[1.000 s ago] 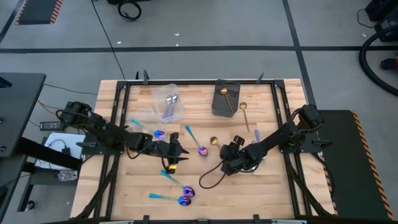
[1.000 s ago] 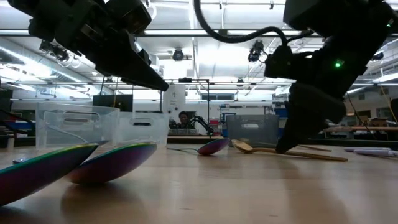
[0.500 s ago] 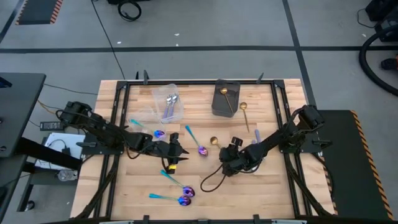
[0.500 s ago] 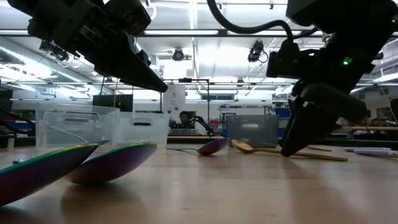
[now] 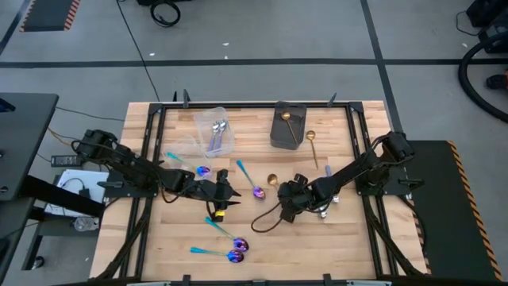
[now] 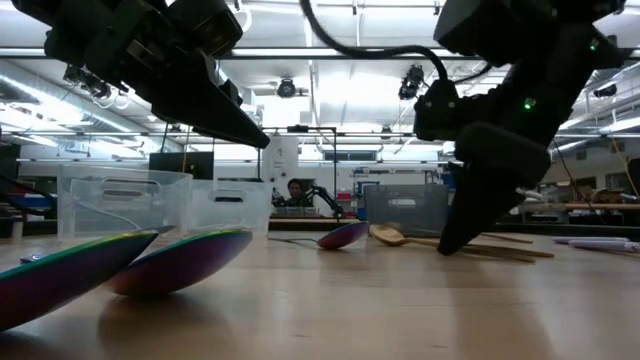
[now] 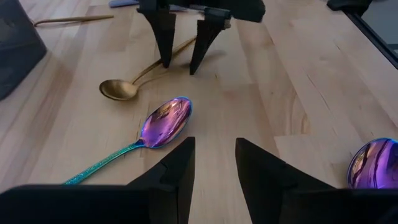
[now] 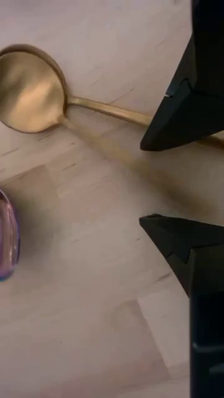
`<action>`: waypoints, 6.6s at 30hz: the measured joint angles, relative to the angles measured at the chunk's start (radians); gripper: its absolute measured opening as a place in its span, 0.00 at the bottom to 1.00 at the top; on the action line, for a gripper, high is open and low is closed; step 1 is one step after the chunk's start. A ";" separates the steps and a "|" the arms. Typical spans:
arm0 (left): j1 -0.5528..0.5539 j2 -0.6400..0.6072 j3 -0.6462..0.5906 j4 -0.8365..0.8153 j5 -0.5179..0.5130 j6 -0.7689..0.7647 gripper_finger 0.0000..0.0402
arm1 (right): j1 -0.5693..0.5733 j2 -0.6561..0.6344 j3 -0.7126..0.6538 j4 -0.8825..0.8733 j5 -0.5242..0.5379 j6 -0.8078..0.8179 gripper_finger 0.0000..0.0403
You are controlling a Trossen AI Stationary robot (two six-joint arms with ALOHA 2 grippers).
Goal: Sort silverware by color (type)
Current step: Put the gold spoon into the black bin
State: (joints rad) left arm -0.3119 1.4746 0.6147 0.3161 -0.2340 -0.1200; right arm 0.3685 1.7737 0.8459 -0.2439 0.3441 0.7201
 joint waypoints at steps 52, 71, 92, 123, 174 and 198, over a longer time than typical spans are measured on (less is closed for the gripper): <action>-0.053 0.000 0.000 -0.024 0.040 0.027 0.31 | -0.046 0.014 0.005 0.079 0.069 0.012 0.03; -0.045 0.000 0.000 0.021 0.021 0.027 0.31 | -0.049 -0.162 0.005 0.000 0.114 -0.010 0.03; -0.045 0.000 0.000 0.021 0.018 0.005 0.31 | -0.065 -0.287 0.006 0.003 0.099 -0.057 0.03; -0.045 0.000 0.000 0.020 0.018 0.009 0.31 | -0.088 -0.507 0.006 -0.001 0.069 -0.155 0.03; -0.045 0.000 0.000 0.014 0.018 0.000 0.31 | -0.444 -0.682 0.006 -0.237 0.047 -0.244 0.03; -0.045 0.000 0.000 0.030 0.018 0.004 0.31 | -0.796 -0.469 0.006 0.041 -0.078 -0.374 0.04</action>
State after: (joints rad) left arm -0.3565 1.4746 0.6151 0.3462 -0.2161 -0.1162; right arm -0.4277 1.3043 0.8524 -0.2028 0.2658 0.3460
